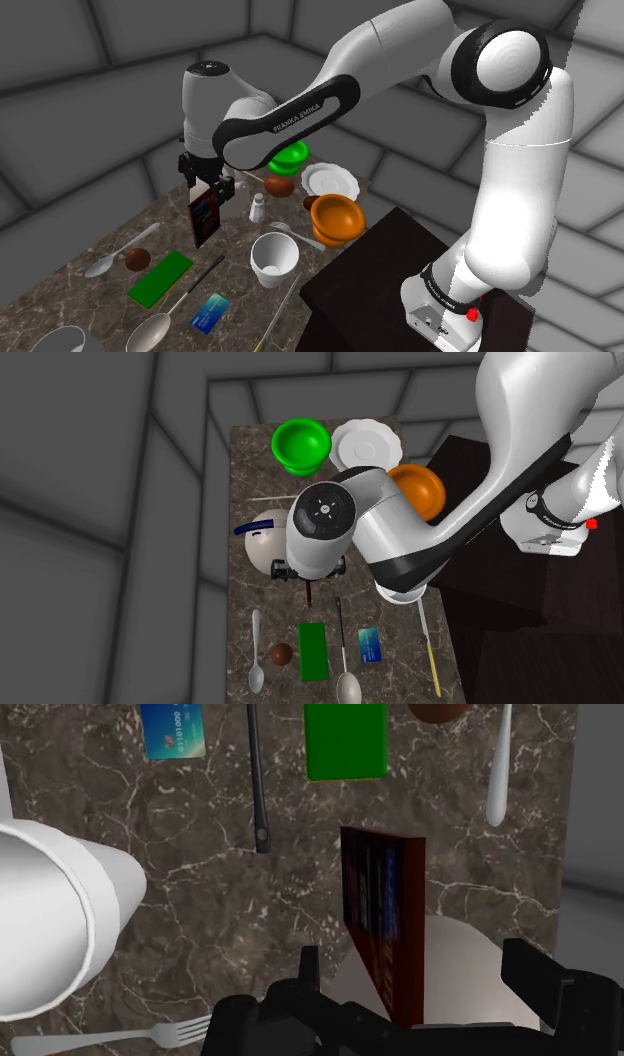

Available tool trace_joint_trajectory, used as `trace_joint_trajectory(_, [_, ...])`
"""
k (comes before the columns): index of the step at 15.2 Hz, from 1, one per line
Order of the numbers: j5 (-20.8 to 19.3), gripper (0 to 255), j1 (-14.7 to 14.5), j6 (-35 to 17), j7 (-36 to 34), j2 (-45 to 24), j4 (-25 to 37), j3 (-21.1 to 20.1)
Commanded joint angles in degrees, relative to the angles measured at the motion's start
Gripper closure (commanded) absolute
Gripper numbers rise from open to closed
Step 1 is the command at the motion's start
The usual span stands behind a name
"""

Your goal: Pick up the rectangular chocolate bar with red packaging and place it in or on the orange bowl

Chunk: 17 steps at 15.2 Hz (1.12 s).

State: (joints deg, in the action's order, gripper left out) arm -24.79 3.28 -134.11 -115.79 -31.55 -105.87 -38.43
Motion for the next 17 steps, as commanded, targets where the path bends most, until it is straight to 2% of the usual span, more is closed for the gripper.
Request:
trace_joint_trajectory(1, [-1.03, 0, -0.62, -1.38, -0.71, -1.21, -0.30, 0.82])
trace_joint_trajectory(9, [-1.03, 0, -0.62, -1.38, -0.70, -1.20, -0.30, 0.82])
trace_joint_trajectory(10, [-1.03, 255, -0.62, -1.38, -0.70, -1.20, -0.30, 0.82])
trace_joint_trajectory(17, [-1.03, 255, -0.63, -1.36, -0.70, -1.22, -0.27, 0.82])
